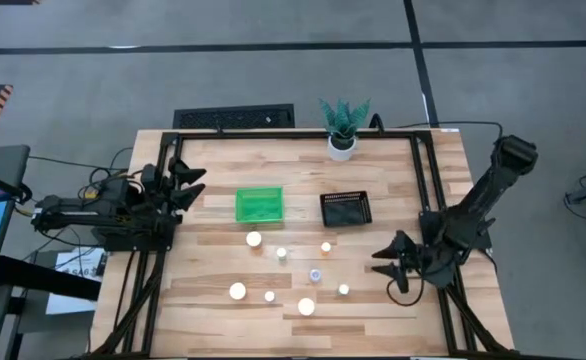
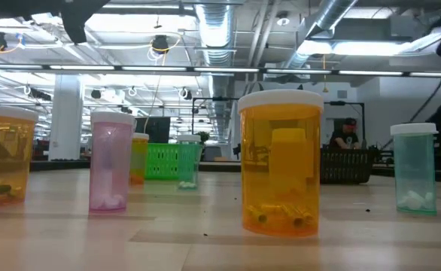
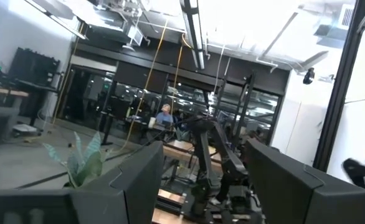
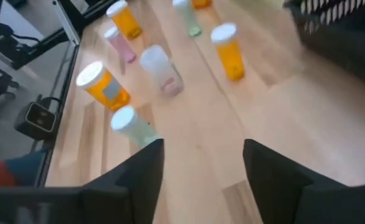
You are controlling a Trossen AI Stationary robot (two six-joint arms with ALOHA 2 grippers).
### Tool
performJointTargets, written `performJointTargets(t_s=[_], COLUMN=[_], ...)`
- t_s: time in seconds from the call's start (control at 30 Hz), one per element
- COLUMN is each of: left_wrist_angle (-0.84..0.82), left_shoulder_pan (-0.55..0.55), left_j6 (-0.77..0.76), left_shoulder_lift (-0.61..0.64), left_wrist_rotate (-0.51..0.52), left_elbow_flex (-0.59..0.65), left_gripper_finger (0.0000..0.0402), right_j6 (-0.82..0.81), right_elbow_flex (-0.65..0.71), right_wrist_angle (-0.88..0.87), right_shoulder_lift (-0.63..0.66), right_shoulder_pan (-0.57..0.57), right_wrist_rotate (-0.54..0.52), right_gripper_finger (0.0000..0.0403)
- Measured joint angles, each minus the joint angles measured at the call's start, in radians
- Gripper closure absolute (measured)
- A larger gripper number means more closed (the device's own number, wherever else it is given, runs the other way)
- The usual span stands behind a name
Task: Pick and place medicine bottles into bin by pill shape (circle, oval)
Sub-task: Put the right blue tablet bottle into the black basket
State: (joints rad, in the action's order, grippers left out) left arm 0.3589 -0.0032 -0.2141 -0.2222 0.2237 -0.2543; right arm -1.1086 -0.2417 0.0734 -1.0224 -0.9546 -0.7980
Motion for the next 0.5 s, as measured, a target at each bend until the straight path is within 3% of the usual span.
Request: performJointTargets(t_s=[0.13, 0.5], left_wrist_angle=[0.005, 0.010], left_shoulder_pan=[0.000, 0.000], left_j6=[0.010, 0.019], left_shoulder_lift=[0.000, 0.000], left_wrist_rotate=[0.000, 0.026], left_elbow_flex=[0.000, 0.000], left_gripper_finger=[0.0182, 0.0182], right_j6=[0.003, 0.247], right_elbow_flex=[0.000, -0.011], right_wrist_angle=[0.157, 0.750], right_shoulder_lift=[-0.148, -0.575], right_shoulder_pan=[-0.028, -0.041], right_wrist_rotate=[-0.036, -0.093], right_gripper_finger=[0.0149, 0.0149])
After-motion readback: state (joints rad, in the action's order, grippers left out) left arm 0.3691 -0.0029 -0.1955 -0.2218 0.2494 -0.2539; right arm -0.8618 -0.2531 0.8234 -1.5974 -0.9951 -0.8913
